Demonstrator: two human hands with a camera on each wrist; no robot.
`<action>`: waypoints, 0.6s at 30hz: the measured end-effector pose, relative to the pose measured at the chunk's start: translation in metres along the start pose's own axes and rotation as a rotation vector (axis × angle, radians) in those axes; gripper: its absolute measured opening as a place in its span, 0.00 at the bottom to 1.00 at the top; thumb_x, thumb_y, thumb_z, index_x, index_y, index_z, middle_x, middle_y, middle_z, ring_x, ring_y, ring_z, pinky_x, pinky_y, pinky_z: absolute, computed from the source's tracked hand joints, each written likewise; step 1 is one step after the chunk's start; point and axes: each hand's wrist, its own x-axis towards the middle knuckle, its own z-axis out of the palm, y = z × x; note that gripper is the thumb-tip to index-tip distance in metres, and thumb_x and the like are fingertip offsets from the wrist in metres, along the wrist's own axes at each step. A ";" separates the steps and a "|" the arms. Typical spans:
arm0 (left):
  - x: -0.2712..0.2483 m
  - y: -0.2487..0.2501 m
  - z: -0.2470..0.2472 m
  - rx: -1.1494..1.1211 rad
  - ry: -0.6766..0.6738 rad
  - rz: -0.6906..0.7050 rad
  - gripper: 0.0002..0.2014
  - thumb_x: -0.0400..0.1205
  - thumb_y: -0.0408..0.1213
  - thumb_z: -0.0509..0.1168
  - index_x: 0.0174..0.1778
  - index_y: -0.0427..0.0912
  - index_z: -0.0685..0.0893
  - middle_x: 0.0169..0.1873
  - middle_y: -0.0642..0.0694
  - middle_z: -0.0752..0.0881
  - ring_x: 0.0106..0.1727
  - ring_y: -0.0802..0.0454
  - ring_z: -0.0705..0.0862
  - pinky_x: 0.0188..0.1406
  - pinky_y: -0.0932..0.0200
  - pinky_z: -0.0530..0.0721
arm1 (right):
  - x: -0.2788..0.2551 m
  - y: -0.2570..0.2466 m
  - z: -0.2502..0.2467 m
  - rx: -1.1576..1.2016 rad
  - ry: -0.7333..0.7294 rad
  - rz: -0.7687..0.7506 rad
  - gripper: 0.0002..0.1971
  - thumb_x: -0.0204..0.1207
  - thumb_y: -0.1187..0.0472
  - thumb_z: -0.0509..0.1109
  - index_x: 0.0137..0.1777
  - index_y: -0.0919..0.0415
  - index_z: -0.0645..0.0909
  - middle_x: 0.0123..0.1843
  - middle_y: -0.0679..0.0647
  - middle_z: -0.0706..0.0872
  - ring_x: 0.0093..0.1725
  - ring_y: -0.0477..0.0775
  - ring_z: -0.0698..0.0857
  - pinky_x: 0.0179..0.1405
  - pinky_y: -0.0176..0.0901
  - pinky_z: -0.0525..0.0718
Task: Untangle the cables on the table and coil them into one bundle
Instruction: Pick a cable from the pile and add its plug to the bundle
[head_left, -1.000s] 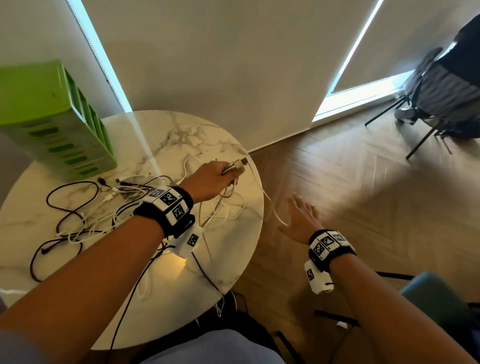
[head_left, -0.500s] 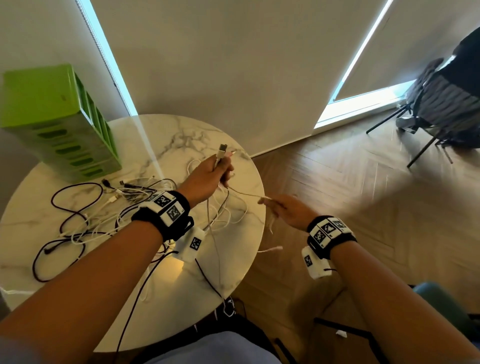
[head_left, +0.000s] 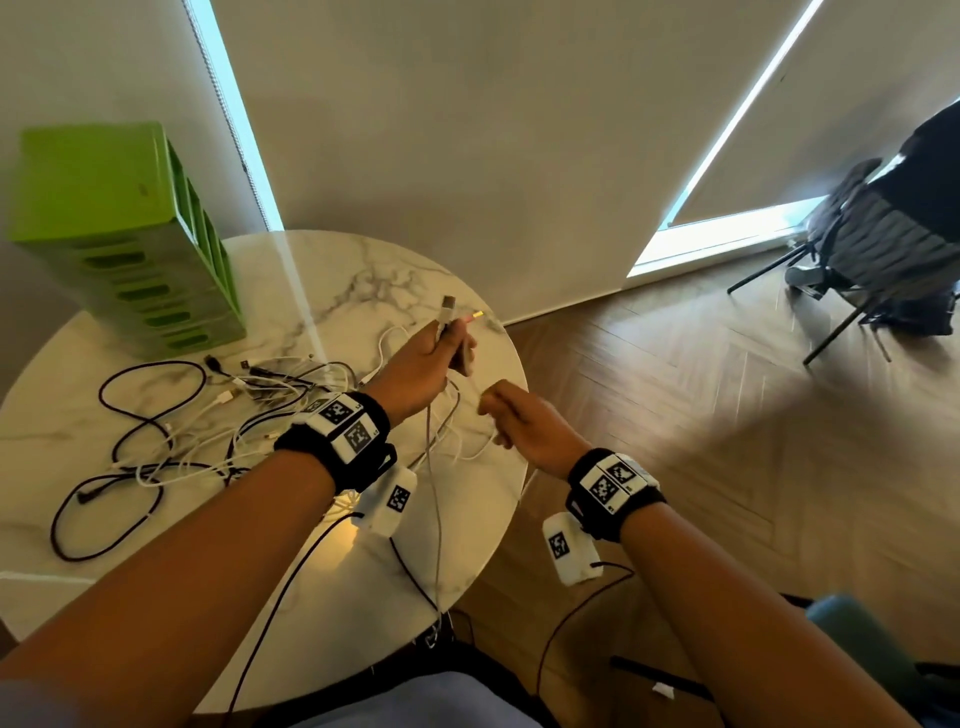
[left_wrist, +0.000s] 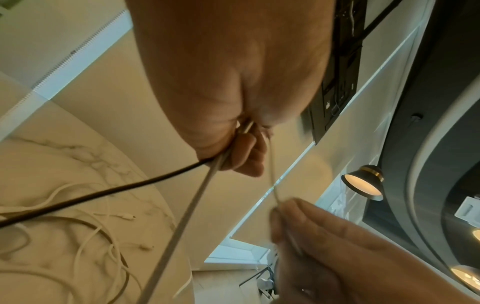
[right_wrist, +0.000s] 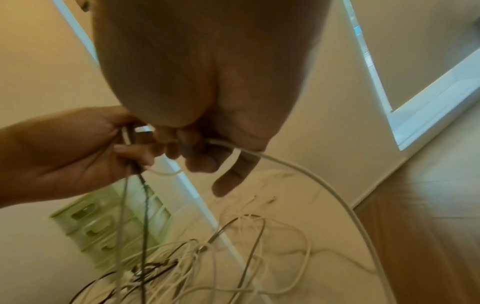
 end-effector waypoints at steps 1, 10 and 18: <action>0.000 0.001 -0.004 -0.039 0.048 -0.008 0.19 0.93 0.51 0.51 0.57 0.41 0.81 0.41 0.47 0.84 0.36 0.60 0.84 0.28 0.70 0.76 | -0.002 0.009 -0.007 0.038 0.086 0.012 0.10 0.91 0.57 0.58 0.52 0.57 0.79 0.36 0.51 0.78 0.34 0.51 0.80 0.43 0.49 0.87; -0.009 0.008 -0.015 -0.484 -0.078 -0.038 0.15 0.93 0.49 0.52 0.48 0.44 0.73 0.39 0.47 0.79 0.31 0.56 0.76 0.28 0.65 0.69 | -0.014 0.046 -0.034 -0.322 -0.037 0.357 0.28 0.82 0.54 0.72 0.80 0.55 0.69 0.79 0.55 0.76 0.76 0.57 0.77 0.76 0.53 0.76; -0.021 0.013 -0.017 -0.170 -0.110 0.158 0.09 0.94 0.48 0.48 0.63 0.48 0.61 0.61 0.49 0.91 0.65 0.52 0.87 0.65 0.57 0.82 | 0.016 -0.045 0.041 -0.022 -0.095 -0.067 0.19 0.87 0.50 0.64 0.74 0.55 0.74 0.70 0.49 0.84 0.69 0.51 0.83 0.74 0.58 0.79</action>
